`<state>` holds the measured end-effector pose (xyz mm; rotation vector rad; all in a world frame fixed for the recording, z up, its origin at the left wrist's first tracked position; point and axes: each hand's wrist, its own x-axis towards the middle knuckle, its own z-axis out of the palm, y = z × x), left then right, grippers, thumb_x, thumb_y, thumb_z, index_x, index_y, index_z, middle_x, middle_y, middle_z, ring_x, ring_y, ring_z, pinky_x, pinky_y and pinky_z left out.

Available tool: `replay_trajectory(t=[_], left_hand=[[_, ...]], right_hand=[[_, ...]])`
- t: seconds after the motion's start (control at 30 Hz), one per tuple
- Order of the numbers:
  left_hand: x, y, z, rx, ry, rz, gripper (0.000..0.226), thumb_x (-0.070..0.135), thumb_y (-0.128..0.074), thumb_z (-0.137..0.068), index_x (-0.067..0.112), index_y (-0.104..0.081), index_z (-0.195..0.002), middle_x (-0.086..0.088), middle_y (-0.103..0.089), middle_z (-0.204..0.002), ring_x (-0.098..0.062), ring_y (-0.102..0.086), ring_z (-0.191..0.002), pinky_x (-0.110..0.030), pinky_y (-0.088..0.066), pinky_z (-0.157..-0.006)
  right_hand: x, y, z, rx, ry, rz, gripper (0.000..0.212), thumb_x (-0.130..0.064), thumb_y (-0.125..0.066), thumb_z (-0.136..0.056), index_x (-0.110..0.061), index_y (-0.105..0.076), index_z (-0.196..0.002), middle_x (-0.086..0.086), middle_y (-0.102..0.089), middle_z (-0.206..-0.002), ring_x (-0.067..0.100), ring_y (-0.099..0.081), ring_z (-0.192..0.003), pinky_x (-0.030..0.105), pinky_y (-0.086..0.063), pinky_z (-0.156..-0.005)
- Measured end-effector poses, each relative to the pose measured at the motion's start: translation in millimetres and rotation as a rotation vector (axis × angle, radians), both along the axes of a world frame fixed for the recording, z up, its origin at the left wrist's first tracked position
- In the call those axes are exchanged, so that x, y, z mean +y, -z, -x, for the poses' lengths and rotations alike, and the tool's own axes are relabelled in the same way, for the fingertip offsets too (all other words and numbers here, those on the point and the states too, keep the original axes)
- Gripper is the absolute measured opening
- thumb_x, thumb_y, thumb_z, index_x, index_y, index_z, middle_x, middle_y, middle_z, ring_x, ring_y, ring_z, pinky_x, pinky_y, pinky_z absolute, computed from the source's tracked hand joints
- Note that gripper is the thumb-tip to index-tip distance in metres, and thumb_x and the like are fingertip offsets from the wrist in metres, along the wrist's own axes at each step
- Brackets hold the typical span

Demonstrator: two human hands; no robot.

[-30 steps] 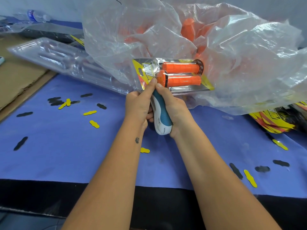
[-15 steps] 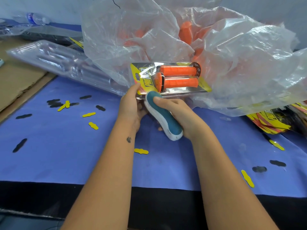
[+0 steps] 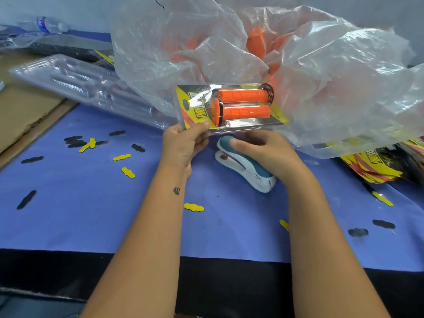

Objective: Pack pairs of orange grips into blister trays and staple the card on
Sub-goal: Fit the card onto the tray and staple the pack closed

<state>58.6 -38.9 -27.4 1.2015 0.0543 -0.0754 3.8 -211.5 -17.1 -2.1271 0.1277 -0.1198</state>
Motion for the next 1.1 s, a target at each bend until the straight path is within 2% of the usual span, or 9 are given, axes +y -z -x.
replay_trajectory(t=[0.1, 0.27, 0.4, 0.5, 0.67, 0.77, 0.83, 0.97, 1.1], left_hand=[[-2, -4, 3, -0.014, 0.017, 0.030, 0.015, 0.003, -0.063, -0.087, 0.015, -0.063, -0.078, 0.004, -0.067, -0.064, -0.009, -0.063, -0.059, -0.021, -0.053, -0.059], [4, -10, 9, -0.075, 0.389, 0.178, 0.012, 0.019, -0.056, -0.079, 0.011, -0.066, -0.080, -0.004, -0.071, -0.072, -0.016, -0.068, -0.063, -0.025, -0.056, -0.061], [5, -10, 10, -0.043, 0.567, 0.102, 0.052, 0.051, -0.043, -0.091, 0.008, -0.068, -0.104, -0.016, -0.073, -0.089, -0.025, -0.071, -0.073, -0.030, -0.058, -0.065], [8, -8, 4, 0.024, 0.446, 0.268, 0.071, 0.063, -0.026, -0.093, 0.011, -0.064, -0.123, -0.017, -0.067, -0.120, -0.035, -0.065, -0.108, -0.050, -0.050, -0.096], [13, -7, 1, 0.029, 0.589, 0.500, 0.081, 0.067, -0.037, -0.086, 0.009, -0.047, -0.142, -0.017, -0.044, -0.147, -0.034, -0.044, -0.134, -0.052, -0.031, -0.113], [7, -17, 10, 0.019, 0.584, 0.377, 0.049, 0.047, -0.040, -0.093, 0.015, -0.072, -0.112, -0.005, -0.069, -0.115, -0.021, -0.066, -0.108, -0.036, -0.054, -0.091], [2, -16, 13, -0.082, 0.387, 0.192, 0.037, 0.022, -0.044, -0.098, 0.008, -0.075, -0.085, -0.001, -0.073, -0.085, -0.011, -0.070, -0.080, -0.020, -0.054, -0.076], [-3, -9, 10, -0.211, 0.295, 0.139, 0.019, 0.003, -0.043, -0.098, 0.009, -0.053, -0.084, 0.001, -0.068, -0.066, -0.008, -0.064, -0.061, -0.020, -0.053, -0.061], [-10, -7, 7, -0.200, 0.270, 0.253, 0.017, 0.006, -0.042, -0.100, 0.012, -0.053, -0.089, -0.002, -0.070, -0.077, -0.013, -0.067, -0.071, -0.028, -0.057, -0.068]], right_hand=[[0, 7, -2, -0.059, 0.082, -0.221, 0.026, -0.051, -0.066, -0.086, -0.029, -0.071, -0.097, -0.016, -0.074, -0.091, -0.001, -0.068, -0.086, 0.019, -0.048, -0.072], [-4, -1, -6, -0.196, 0.226, -0.946, 0.024, -0.034, -0.055, -0.097, -0.013, -0.065, -0.102, 0.006, -0.073, -0.086, 0.020, -0.070, -0.078, 0.029, -0.055, -0.067], [-6, 0, -5, -0.153, 0.249, -1.081, 0.016, -0.018, -0.053, -0.099, -0.010, -0.064, -0.090, 0.009, -0.071, -0.080, 0.021, -0.072, -0.073, 0.031, -0.058, -0.062], [0, -2, -6, -0.183, 0.261, -1.126, 0.021, -0.009, -0.044, -0.098, -0.009, -0.059, -0.085, 0.007, -0.066, -0.073, 0.020, -0.067, -0.068, 0.031, -0.056, -0.059], [4, -5, -3, -0.131, 0.279, -1.159, 0.013, -0.014, -0.046, -0.088, -0.006, -0.050, -0.098, 0.019, -0.048, -0.095, 0.030, -0.048, -0.088, 0.041, -0.041, -0.082], [5, -8, 3, -0.136, 0.217, -1.134, 0.018, -0.015, -0.048, -0.089, -0.010, -0.058, -0.074, 0.011, -0.056, -0.071, 0.025, -0.055, -0.066, 0.034, -0.046, -0.070], [2, -10, 6, -0.165, 0.177, -1.148, 0.021, -0.015, -0.047, -0.091, -0.009, -0.062, -0.077, 0.013, -0.058, -0.076, 0.028, -0.057, -0.070, 0.034, -0.048, -0.070], [-3, -10, 10, -0.194, 0.001, -1.218, 0.041, -0.024, -0.042, -0.097, -0.011, -0.078, -0.083, 0.008, -0.073, -0.077, 0.022, -0.071, -0.068, 0.029, -0.056, -0.064], [-6, -9, 11, -0.281, -0.080, -1.420, 0.041, -0.043, -0.056, -0.086, -0.009, -0.074, -0.102, 0.009, -0.073, -0.091, 0.027, -0.069, -0.085, 0.032, -0.055, -0.075]])
